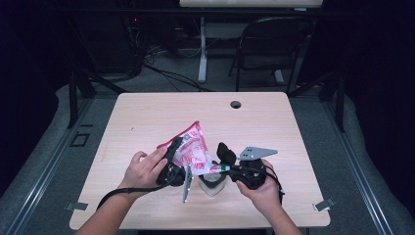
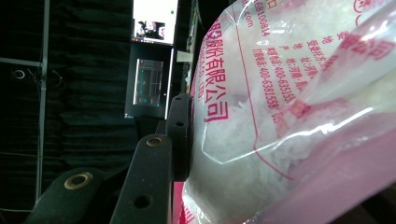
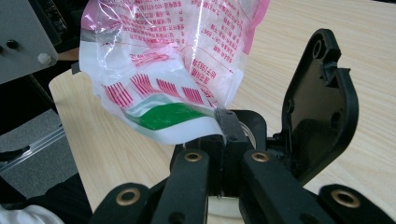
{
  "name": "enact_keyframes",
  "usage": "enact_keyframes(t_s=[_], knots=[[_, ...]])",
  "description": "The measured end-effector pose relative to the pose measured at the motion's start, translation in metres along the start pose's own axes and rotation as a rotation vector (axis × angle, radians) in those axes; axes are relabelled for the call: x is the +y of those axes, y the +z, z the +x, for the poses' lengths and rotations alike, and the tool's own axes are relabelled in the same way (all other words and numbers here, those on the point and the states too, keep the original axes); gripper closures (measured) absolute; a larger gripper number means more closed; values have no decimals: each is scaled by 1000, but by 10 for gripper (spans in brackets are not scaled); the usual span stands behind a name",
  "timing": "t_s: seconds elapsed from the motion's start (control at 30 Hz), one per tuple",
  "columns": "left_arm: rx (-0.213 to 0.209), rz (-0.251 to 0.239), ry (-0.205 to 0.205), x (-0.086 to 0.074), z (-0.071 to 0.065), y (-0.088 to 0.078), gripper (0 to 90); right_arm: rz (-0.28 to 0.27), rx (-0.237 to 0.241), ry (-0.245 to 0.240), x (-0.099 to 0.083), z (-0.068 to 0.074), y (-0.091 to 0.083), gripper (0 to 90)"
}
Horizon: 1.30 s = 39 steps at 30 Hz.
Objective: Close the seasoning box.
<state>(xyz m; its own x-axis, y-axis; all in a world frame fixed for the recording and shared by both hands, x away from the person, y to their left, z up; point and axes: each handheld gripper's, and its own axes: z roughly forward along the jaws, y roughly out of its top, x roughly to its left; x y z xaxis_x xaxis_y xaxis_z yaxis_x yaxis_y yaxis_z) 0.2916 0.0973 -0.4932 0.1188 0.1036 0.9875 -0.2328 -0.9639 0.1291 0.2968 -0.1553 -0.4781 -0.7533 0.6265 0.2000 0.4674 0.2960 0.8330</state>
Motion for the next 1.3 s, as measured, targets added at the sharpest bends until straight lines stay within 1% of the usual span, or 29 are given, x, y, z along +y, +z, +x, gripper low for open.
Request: enact_keyframes(t_s=[0.67,0.77,1.1,1.2,1.3], knots=[[1,-1,6,2,1,-1,700,2,0,2,0,-1,-1,900],[-1,-4,-1,2,1,-1,700,4,0,1,-1,-1,-1,900],[-4,-3,1,2,1,-1,700,1,-2,5,-1,-1,0,900],[2,-7,9,3,2,-1,700,0,-1,5,-1,-1,0,900],[2,-4,7,3,2,-1,700,3,-3,5,-1,-1,1,900]])
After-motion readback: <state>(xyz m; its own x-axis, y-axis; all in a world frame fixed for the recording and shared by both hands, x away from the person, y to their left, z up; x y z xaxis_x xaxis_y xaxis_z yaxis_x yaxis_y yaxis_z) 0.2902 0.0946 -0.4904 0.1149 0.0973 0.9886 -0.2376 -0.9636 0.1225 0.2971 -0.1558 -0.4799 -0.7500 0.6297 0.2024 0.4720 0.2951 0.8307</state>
